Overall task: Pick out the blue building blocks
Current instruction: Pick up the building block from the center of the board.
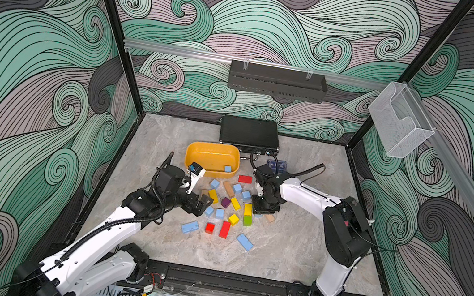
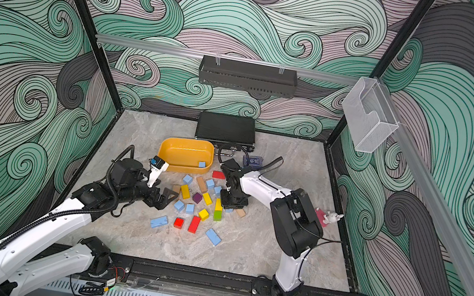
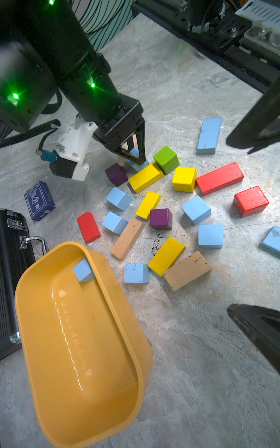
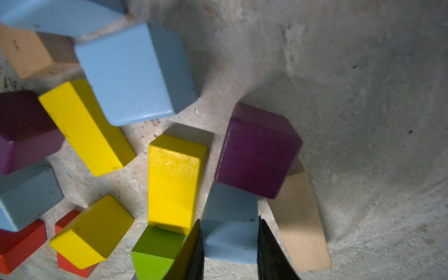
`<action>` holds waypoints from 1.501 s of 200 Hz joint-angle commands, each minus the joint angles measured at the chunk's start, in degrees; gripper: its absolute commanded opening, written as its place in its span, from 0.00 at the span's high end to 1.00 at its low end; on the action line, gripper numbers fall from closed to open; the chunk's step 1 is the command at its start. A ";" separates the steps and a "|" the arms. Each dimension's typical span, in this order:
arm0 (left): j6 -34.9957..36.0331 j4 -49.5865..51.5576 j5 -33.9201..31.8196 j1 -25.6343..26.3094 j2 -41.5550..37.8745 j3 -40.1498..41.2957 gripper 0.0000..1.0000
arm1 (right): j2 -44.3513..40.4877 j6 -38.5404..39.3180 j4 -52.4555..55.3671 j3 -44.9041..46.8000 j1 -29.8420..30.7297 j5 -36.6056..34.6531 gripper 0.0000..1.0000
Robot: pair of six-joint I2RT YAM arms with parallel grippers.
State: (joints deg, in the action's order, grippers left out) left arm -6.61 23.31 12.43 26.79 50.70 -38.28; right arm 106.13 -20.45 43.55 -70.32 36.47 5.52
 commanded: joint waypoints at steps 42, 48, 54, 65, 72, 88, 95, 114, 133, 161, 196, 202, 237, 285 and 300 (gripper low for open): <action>0.07 1.37 -0.94 0.33 -1.61 -0.72 0.01 | 0.23 -0.61 1.03 1.46 0.72 -1.48 0.70; 0.05 1.38 -0.99 0.29 -1.66 -0.72 0.01 | 0.01 -0.62 0.99 1.51 0.77 -1.44 0.72; 0.06 1.31 -1.02 0.29 -1.69 -0.75 0.01 | -0.34 -0.56 1.07 1.59 0.77 -1.48 0.74; 0.07 1.38 -1.15 0.29 -1.72 -0.89 0.02 | -1.03 -0.43 1.04 1.68 0.76 -1.56 0.78; 0.07 1.41 -1.26 0.31 -1.81 -1.02 0.01 | -1.57 -0.47 1.04 1.68 0.79 -1.78 0.80; 0.16 1.74 -1.40 0.29 -1.89 -1.67 0.01 | -2.92 -0.37 1.23 1.51 0.72 -2.05 0.86; 0.34 1.97 -1.51 0.33 -2.00 -2.00 0.01 | -3.51 -0.38 1.27 1.42 0.78 -2.05 0.89; 0.81 2.41 -2.03 0.29 -2.19 -2.87 0.01 | -5.24 -0.23 1.69 0.95 0.77 -2.01 0.99; 1.09 3.19 -2.71 0.29 -2.44 -4.20 0.01 | -6.92 0.26 2.32 0.11 0.77 -2.11 1.00; 0.34 4.21 -4.58 0.33 -3.28 -6.08 0.01 | -9.90 1.05 3.07 -1.31 0.77 -1.63 1.00; -0.25 4.96 -6.51 0.20 -4.54 -8.23 0.01 | -12.47 2.42 3.79 -4.56 0.73 -0.66 1.00; -0.27 5.22 -6.93 0.20 -4.62 -8.68 0.02 | -12.74 2.66 3.98 -5.32 0.75 -0.48 1.00; 1.15 7.08 -9.05 0.11 -4.30 -10.99 0.01 | -12.45 4.00 4.85 -10.97 0.86 0.69 1.00; 0.18 7.31 -10.87 -0.07 -2.99 -13.80 0.01 | -7.07 6.50 6.62 -21.47 1.15 3.75 1.00; 0.43 6.87 -10.87 -0.73 -2.61 -13.75 0.01 | -4.77 6.98 6.75 -24.82 1.41 4.38 1.00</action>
State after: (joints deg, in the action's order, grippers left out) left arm -6.46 29.63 3.25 26.76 47.55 -50.00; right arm 97.69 -15.40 48.51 -91.24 37.32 7.81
